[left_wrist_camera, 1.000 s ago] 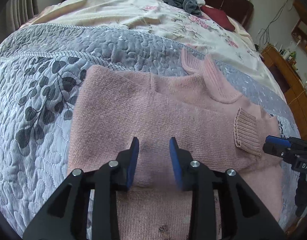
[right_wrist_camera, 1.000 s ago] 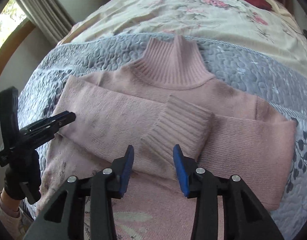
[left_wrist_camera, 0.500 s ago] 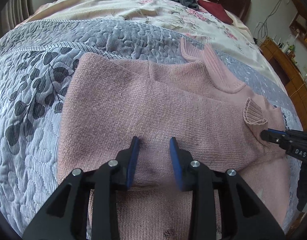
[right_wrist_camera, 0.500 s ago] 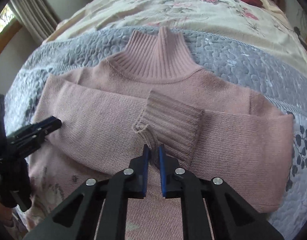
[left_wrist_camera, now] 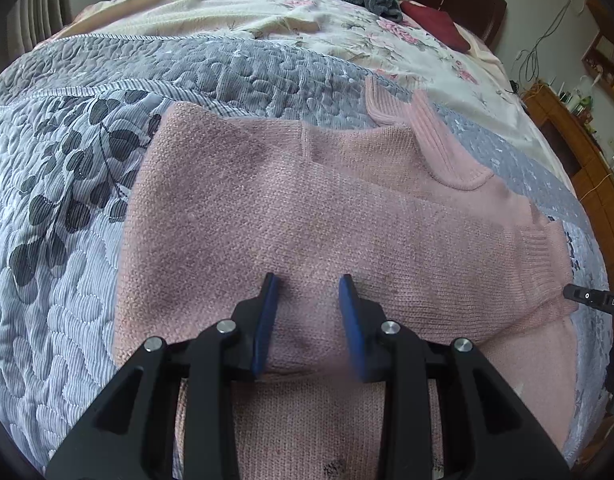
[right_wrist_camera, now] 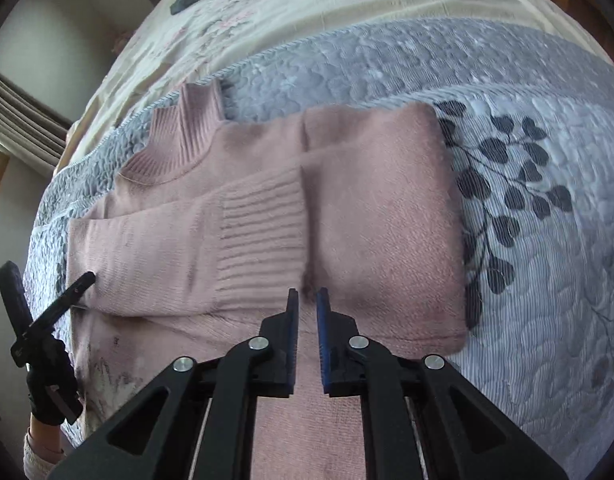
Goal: Fold small clothes
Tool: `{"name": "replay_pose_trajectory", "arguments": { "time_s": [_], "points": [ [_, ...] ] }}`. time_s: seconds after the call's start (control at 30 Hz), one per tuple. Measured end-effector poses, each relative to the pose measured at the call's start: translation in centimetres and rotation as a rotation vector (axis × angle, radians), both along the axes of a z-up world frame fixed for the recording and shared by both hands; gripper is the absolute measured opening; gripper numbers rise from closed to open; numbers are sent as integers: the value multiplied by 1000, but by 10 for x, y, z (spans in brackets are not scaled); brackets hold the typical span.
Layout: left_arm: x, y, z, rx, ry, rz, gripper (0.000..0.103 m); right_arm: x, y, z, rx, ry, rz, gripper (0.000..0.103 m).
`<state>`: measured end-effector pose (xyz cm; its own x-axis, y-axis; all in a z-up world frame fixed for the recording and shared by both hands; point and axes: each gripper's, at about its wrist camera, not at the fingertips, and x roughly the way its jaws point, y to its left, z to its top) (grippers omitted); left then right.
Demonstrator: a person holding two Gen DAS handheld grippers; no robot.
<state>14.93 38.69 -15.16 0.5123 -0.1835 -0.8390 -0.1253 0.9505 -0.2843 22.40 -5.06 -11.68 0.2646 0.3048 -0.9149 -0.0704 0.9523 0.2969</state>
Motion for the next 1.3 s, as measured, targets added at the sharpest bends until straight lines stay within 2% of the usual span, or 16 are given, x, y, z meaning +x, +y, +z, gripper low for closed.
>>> {"name": "replay_pose_trajectory", "arguments": {
  "time_s": [0.07, 0.17, 0.3, 0.4, 0.47, 0.6, 0.77, 1.0, 1.17, 1.2, 1.27, 1.3],
  "points": [
    [0, 0, 0, 6, 0, -1, 32, -6, -5, -3, 3, -2, 6, 9],
    [3, -1, 7, 10, 21, 12, 32, -8, -4, 13, 25, -60, 22, 12],
    [9, -9, 30, -13, -24, 17, 37, 9, 22, 33, 52, -115, 88, 15],
    [18, -27, 35, 21, -26, -26, 41, 22, 44, 28, 43, -108, 128, 15],
    [24, -37, 29, 51, -8, -52, 41, 28, 52, 19, -2, -104, 142, 15],
    [28, -39, 10, 96, 31, -69, 41, 31, 42, -5, -37, -64, 123, 15],
    [21, -35, 1, 89, 3, -81, 41, 22, 22, -23, 43, -54, 108, 14],
    [23, -40, -1, 126, 0, -104, 41, 22, 22, -26, 45, -55, 136, 14],
    [34, -40, 8, 132, 27, -141, 43, 38, 28, -18, 16, 13, 189, 15],
    [39, -39, 13, 134, 23, -144, 43, 42, 30, -14, 6, 13, 197, 15],
    [51, -37, 26, 126, -1, -143, 48, 54, 36, 1, -7, -26, 212, 30],
    [59, -35, 32, 127, -13, -137, 50, 62, 40, 9, -6, -49, 215, 34]
  ]
}}
